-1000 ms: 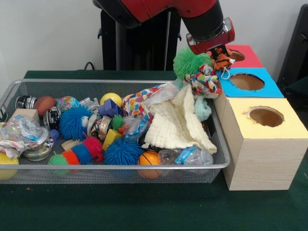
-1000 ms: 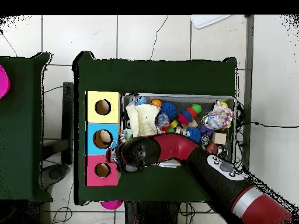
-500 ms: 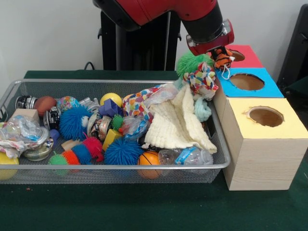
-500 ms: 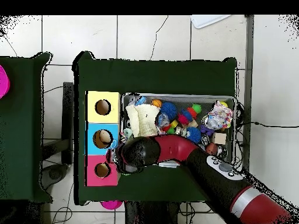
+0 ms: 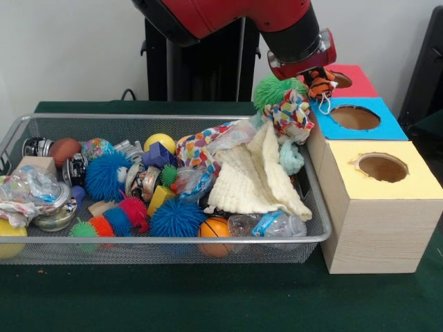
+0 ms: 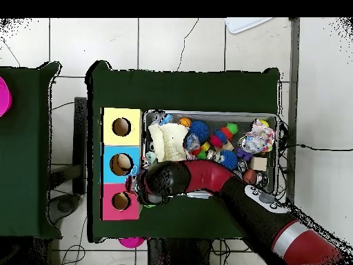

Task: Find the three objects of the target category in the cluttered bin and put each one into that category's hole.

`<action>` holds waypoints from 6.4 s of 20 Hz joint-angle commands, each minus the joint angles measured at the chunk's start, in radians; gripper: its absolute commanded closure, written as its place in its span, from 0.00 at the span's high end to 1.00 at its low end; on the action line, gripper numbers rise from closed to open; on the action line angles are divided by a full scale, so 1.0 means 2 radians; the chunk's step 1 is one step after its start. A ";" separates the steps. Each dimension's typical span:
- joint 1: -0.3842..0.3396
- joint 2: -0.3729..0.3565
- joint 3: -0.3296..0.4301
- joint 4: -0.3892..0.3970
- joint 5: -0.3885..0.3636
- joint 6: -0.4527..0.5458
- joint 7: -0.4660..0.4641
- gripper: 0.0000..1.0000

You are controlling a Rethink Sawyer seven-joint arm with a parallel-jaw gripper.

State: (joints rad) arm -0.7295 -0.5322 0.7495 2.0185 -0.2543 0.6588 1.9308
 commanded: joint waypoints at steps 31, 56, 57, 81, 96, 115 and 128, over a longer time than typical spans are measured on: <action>0.020 0.014 -0.064 0.035 0.040 0.007 0.044 1.00; 0.028 -0.007 -0.074 0.047 0.058 0.026 0.033 0.00; 0.028 -0.008 -0.074 0.048 0.059 0.026 0.034 0.00; 0.048 -0.022 -0.074 0.088 0.117 -0.024 0.076 0.00; 0.077 -0.057 -0.112 0.065 0.104 -0.059 0.071 1.00; 0.045 -0.103 -0.081 0.072 0.169 0.038 0.054 1.00; 0.032 -0.107 -0.036 0.112 0.263 0.026 0.059 1.00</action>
State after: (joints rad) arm -0.6456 -0.7507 0.5911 2.2114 0.1546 0.6462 1.9310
